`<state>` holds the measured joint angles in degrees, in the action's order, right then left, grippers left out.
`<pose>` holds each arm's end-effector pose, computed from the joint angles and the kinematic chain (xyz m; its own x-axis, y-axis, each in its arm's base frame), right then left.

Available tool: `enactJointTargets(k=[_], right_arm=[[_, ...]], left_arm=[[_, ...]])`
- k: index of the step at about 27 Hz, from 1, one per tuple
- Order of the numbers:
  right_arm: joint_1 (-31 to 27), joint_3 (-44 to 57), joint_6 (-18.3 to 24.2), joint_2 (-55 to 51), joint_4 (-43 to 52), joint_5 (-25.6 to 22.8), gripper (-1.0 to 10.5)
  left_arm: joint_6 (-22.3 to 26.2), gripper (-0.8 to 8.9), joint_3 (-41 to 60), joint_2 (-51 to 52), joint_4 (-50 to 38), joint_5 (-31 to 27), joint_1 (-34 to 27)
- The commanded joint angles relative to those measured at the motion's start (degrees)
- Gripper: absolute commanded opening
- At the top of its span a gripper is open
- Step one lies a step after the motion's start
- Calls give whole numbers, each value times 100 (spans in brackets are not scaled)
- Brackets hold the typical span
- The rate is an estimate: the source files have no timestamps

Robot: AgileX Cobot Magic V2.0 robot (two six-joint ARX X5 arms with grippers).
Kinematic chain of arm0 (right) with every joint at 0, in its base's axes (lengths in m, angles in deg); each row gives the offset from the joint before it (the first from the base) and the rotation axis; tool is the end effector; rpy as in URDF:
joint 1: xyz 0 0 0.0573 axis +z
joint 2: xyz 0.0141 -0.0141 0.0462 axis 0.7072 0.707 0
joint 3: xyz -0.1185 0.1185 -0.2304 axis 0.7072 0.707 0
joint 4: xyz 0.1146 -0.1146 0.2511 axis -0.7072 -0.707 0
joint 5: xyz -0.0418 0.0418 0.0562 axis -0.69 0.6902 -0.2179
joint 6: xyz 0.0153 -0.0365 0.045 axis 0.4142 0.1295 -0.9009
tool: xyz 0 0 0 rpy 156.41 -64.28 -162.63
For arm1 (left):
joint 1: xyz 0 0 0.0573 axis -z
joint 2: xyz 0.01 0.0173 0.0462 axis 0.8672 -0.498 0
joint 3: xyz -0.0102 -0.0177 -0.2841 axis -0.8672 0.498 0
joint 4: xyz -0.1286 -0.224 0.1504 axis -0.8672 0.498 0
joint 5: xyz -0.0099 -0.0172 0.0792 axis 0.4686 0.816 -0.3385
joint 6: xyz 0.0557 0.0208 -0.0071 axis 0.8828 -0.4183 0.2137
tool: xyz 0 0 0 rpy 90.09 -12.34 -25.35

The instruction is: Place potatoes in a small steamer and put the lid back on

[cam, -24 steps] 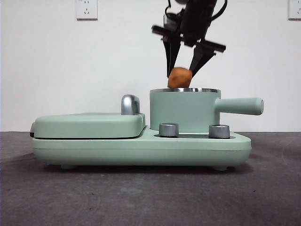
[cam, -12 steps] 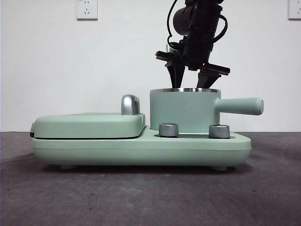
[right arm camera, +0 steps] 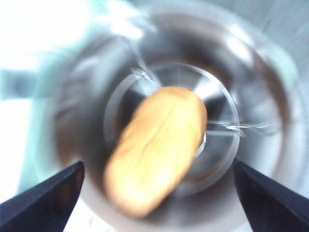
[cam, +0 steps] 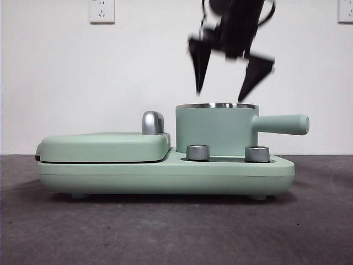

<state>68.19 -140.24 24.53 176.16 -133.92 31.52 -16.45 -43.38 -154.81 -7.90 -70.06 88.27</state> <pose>0.4492 0.1989 0.3549 0.2903 0.2927 -0.9111 -0.2623 0.9400 0.2184 0.2102 -0.1177 0.4963 0.6757 -0.4959 -0.5454 0.5874 0.8092 -0.0080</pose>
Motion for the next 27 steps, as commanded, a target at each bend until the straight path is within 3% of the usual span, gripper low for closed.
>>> enactJointTargets(k=[1, 4, 8, 14, 22, 27], right_arm=[[26, -175, 223, -660, -413, 7, 488], [109, -107, 321, -1561, -431, -39, 487], [459, 435, 476, -2964, -428, -444, 487], [1119, 2787, 457, -5235, -363, -896, 487], [1622, 5563, -372, -7532, 918, -903, 487], [1641, 6721, -778, -8684, 1209, -898, 487]], left_arm=[[-52, 18, -129, -289, -334, 28, 101], [-50, 18, -129, -717, -645, 28, 166], [-55, 18, -129, -1263, -1298, 28, 413], [-184, 17, -133, -1993, -2459, 28, 841], [-205, 17, -282, -2796, -2942, -13, 1045], [-188, 17, -695, -3359, -3018, -205, 1121]])
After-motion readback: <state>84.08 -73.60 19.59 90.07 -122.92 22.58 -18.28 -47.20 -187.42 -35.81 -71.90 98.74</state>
